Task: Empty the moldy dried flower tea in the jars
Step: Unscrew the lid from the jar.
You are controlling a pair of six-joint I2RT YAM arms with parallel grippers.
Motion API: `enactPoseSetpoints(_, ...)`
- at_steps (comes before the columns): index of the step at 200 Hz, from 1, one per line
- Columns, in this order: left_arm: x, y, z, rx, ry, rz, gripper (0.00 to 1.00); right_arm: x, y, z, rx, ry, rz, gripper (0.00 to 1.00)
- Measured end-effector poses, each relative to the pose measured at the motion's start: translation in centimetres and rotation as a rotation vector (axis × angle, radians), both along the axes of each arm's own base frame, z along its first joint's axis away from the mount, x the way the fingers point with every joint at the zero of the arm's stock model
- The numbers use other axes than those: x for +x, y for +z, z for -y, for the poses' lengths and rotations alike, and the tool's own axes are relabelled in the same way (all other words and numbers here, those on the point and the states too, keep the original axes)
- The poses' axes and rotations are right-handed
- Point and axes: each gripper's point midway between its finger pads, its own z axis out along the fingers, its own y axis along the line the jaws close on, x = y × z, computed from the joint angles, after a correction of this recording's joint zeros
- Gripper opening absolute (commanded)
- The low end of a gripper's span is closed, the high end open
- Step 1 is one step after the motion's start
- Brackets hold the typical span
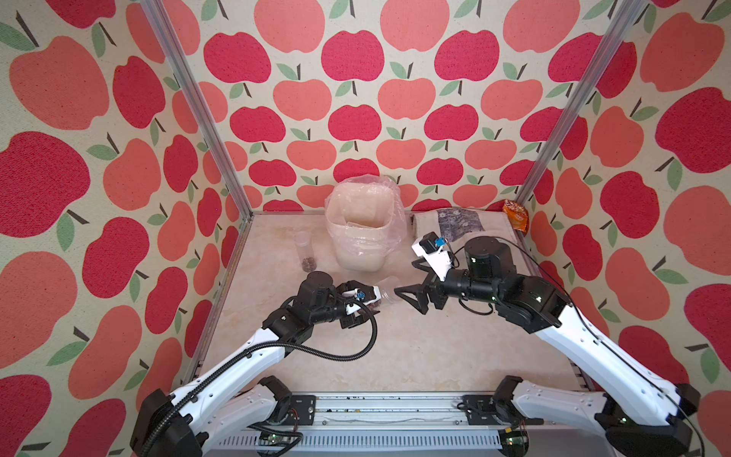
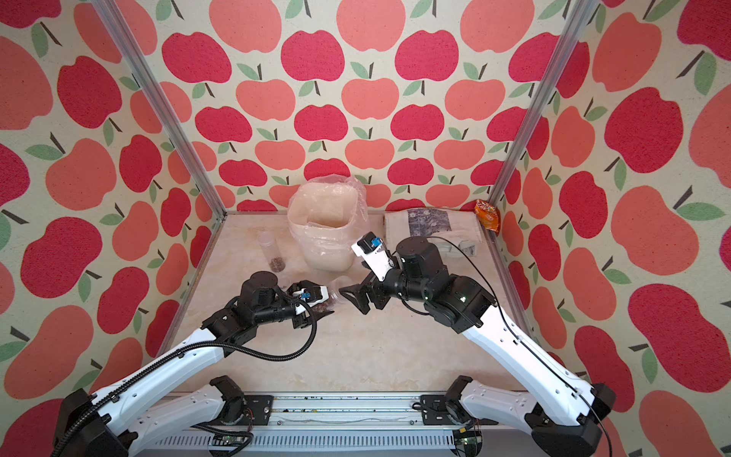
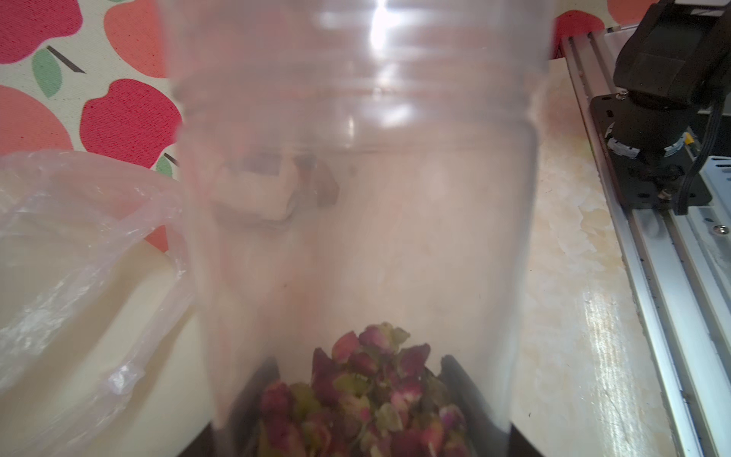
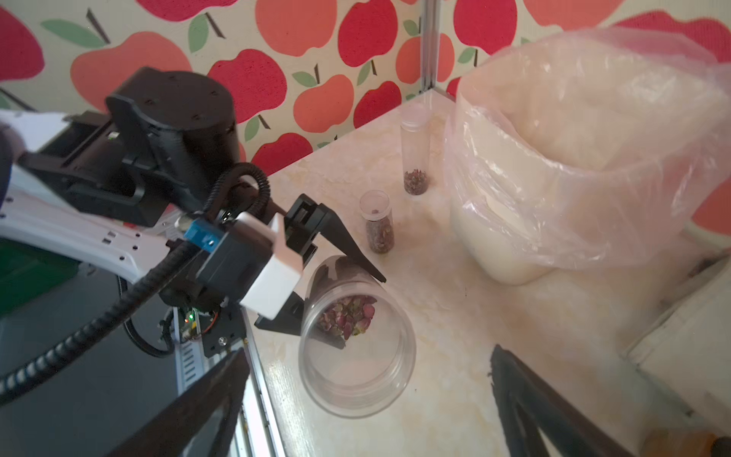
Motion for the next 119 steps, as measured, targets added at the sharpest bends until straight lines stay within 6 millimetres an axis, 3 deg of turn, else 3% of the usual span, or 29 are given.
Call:
enactPoseSetpoints(24, 0.5, 0.1, 0.0, 0.025, 0.029, 0.050, 0.17, 2.0, -1.6, 0.4, 0.010, -0.117, -0.168, 0.99)
enactPoseSetpoints(66, 1.3, 0.1, -0.3, 0.070, 0.076, 0.119, 0.17, 1.2, -1.9, 0.3, 0.049, -0.146, -0.297, 0.99)
enactPoseSetpoints(119, 2.0, -1.2, -0.3, 0.149, 0.097, 0.153, 0.16, 0.9, -1.9, -0.6, 0.082, -0.123, -0.359, 0.99)
